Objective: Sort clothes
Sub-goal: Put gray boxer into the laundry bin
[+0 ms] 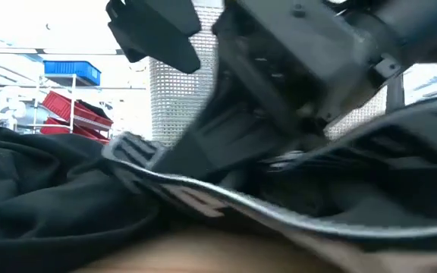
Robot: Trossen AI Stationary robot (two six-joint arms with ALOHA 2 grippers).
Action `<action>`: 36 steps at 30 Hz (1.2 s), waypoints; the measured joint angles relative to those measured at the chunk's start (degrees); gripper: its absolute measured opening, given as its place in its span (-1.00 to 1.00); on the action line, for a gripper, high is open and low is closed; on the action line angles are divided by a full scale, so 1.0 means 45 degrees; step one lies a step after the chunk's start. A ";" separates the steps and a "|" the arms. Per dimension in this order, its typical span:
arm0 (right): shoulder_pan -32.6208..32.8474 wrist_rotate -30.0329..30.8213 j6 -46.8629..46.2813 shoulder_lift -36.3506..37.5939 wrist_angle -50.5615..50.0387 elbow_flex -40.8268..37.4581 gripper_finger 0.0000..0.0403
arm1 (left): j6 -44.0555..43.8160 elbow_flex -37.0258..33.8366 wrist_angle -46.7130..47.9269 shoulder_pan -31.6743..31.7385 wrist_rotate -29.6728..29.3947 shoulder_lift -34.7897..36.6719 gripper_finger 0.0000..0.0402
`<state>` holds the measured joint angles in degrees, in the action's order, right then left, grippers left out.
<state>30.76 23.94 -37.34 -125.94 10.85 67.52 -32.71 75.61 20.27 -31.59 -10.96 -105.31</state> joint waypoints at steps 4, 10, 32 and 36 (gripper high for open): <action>0.0102 -0.0101 -0.0351 -0.0386 0.0393 0.0035 0.44 | -0.0301 0.0005 0.0618 -0.0114 0.0020 0.0063 -0.14; 0.0273 -0.0208 -0.0446 0.0198 -0.0121 -0.0087 -0.03 | -0.0324 0.0005 0.1146 -0.0322 -0.0139 0.0199 -0.14; 0.1033 -0.0231 -0.0565 0.4499 -0.5549 -0.0242 -0.99 | 0.0442 0.0010 0.1312 -0.1352 -0.4831 0.2392 -0.14; 0.1591 -0.0097 -0.0546 0.5725 -0.5925 -0.0232 -0.99 | 0.0437 0.0010 0.1283 -0.1367 -0.5083 0.2398 -0.14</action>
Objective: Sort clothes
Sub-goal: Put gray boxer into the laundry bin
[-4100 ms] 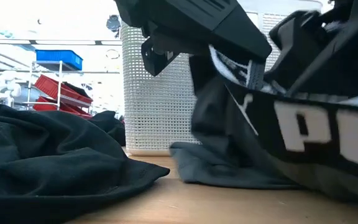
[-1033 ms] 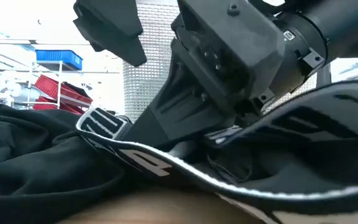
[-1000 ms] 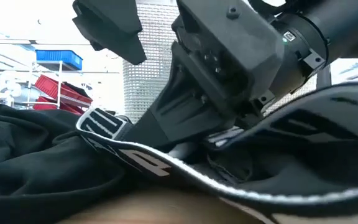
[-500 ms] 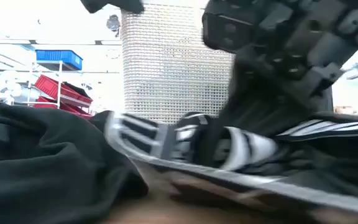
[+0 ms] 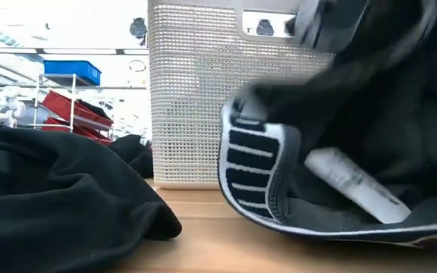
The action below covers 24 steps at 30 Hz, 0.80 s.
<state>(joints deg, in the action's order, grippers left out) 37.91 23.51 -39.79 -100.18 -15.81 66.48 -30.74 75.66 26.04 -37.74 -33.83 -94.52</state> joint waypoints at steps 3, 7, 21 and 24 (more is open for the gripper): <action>0.0467 0.0025 0.0356 0.0975 0.0094 0.0000 -1.00 | 0.0006 0.0000 -0.0056 -0.0001 -0.0081 0.0000 -0.14; 0.0895 0.0037 0.1258 0.2569 0.0304 0.0019 -1.00 | 0.0029 0.0000 -0.0053 -0.0064 -0.0114 0.0005 -0.14; -0.0466 0.0144 1.0952 0.7985 0.8940 0.0070 -1.00 | 0.0034 0.0000 -0.0078 -0.0192 -0.0322 0.0005 -0.14; -0.1592 0.0127 1.2320 0.8659 1.0499 0.0078 -1.00 | 0.0221 0.0000 -0.0486 -0.0190 -0.0329 0.0005 -0.14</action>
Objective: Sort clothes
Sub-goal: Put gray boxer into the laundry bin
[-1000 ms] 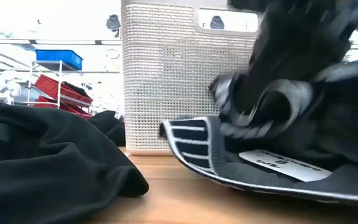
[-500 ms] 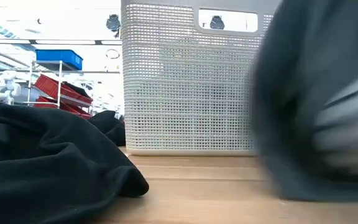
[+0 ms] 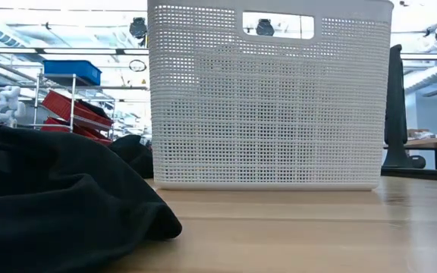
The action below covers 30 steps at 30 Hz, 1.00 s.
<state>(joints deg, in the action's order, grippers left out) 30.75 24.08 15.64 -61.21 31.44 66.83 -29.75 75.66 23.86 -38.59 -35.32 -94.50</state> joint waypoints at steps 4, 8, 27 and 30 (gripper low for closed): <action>-0.2042 0.0008 -0.0372 0.0535 -0.0040 0.0000 -1.00 | 0.0145 0.0000 -0.0517 0.0000 -0.0017 0.0000 -0.14; -0.3972 -0.0105 -0.2566 0.0228 -0.2099 0.0005 -1.00 | 0.0119 0.0000 -0.0626 0.0001 -0.0028 0.0005 -0.14; -0.5597 -0.4132 -0.7374 -0.5696 -0.7417 -0.0007 -1.00 | 0.0495 0.0005 -0.0383 0.0001 -0.0353 0.0005 -0.14; -0.5750 -0.4100 -0.7669 -0.6064 -0.8336 -0.0010 -1.00 | 0.0699 0.0005 -0.0379 -0.0007 -0.0351 0.0006 -0.14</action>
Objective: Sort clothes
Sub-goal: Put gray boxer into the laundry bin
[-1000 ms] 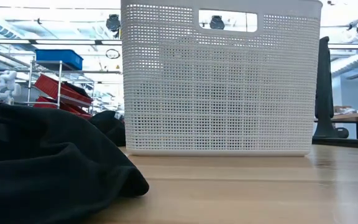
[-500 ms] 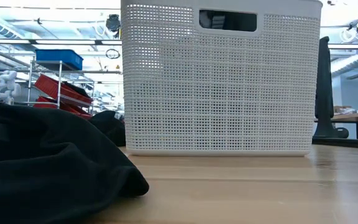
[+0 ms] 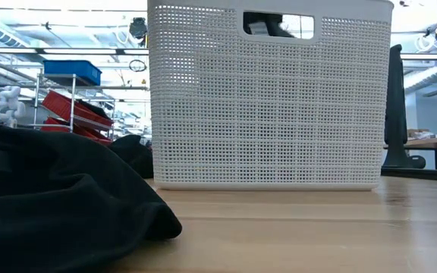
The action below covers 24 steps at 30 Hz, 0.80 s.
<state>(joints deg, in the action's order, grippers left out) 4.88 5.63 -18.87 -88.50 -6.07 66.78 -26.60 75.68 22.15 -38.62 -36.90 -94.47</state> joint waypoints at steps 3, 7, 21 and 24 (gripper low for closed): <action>-0.0014 -0.0039 -0.0094 -0.0388 -0.0176 0.0001 -1.00 | 0.0022 0.0000 0.0006 -0.0007 0.0008 -0.0001 -0.14; -0.0003 -0.0291 -0.0094 -0.0713 -0.0440 0.0005 -1.00 | 0.0022 0.0000 0.0244 -0.0007 0.0013 0.0004 -0.14; -0.0499 -0.0020 -0.0292 -0.1221 -0.2959 0.0000 -0.88 | 0.0052 0.0000 0.0306 -0.0007 0.0042 0.0004 -0.14; -0.0484 -0.0309 -0.0024 -0.1089 -0.2728 0.0000 -0.76 | 0.0085 0.0000 0.0311 -0.0007 0.0042 0.0004 -0.14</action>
<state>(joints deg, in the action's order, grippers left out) 2.70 4.24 -18.97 -93.40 -18.35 66.78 -26.22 75.68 23.55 -38.65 -36.71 -94.45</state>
